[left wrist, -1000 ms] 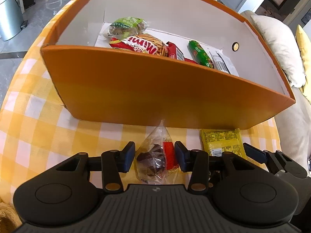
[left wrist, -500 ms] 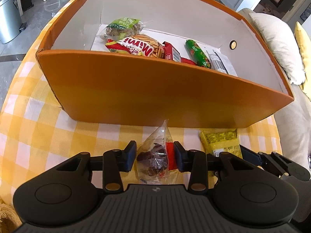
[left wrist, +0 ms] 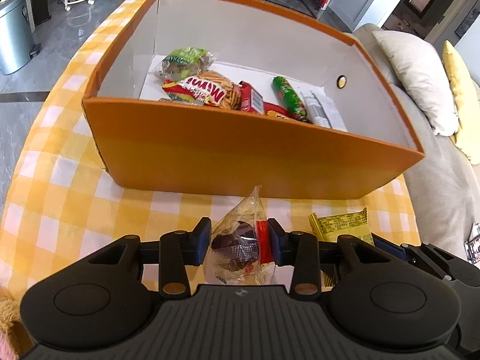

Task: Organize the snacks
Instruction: 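Lift both snacks and carry them over the orange box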

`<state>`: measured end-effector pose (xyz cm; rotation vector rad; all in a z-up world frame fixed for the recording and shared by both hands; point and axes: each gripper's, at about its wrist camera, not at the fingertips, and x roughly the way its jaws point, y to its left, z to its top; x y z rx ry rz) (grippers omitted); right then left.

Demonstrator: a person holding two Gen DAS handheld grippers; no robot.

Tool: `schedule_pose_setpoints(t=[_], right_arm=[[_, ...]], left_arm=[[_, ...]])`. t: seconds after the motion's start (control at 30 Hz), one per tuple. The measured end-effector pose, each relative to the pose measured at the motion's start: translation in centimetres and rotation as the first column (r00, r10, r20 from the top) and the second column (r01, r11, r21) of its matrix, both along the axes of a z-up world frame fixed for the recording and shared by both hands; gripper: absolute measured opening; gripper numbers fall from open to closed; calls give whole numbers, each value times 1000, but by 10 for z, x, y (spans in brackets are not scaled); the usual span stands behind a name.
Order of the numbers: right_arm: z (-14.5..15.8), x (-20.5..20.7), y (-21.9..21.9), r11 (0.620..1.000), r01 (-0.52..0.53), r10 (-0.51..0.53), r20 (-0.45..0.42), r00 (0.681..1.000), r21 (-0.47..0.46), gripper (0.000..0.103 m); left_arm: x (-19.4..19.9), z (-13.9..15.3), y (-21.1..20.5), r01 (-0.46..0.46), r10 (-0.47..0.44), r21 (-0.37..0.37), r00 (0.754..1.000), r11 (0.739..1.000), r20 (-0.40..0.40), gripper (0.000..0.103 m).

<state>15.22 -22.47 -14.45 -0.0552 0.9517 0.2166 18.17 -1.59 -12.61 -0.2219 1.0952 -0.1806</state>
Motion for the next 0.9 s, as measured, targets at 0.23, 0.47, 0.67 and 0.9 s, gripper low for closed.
schedule_pose_setpoints(t=[0.23,0.47,0.67,0.9], right_arm=[[21,-11,-5,1000,4,-4,8,1000,18,54],[38,-31,-9,999,15,-15,13,1000,43,54],[56,-48,-15,999,25,-26,37,999,48,54],[79,-63,-21,997,34,-39,72,997,64,54]], left_arm=[[-15,21,-5,22,-22,-5,999,1000,35,44],[-30,38,-10,38,-37,-10,997,999,63,44],[-43,54,-12,42,-41,-3,995,999,95,44],[-57,74,-12,47,-46,-5,989,999,142,44]])
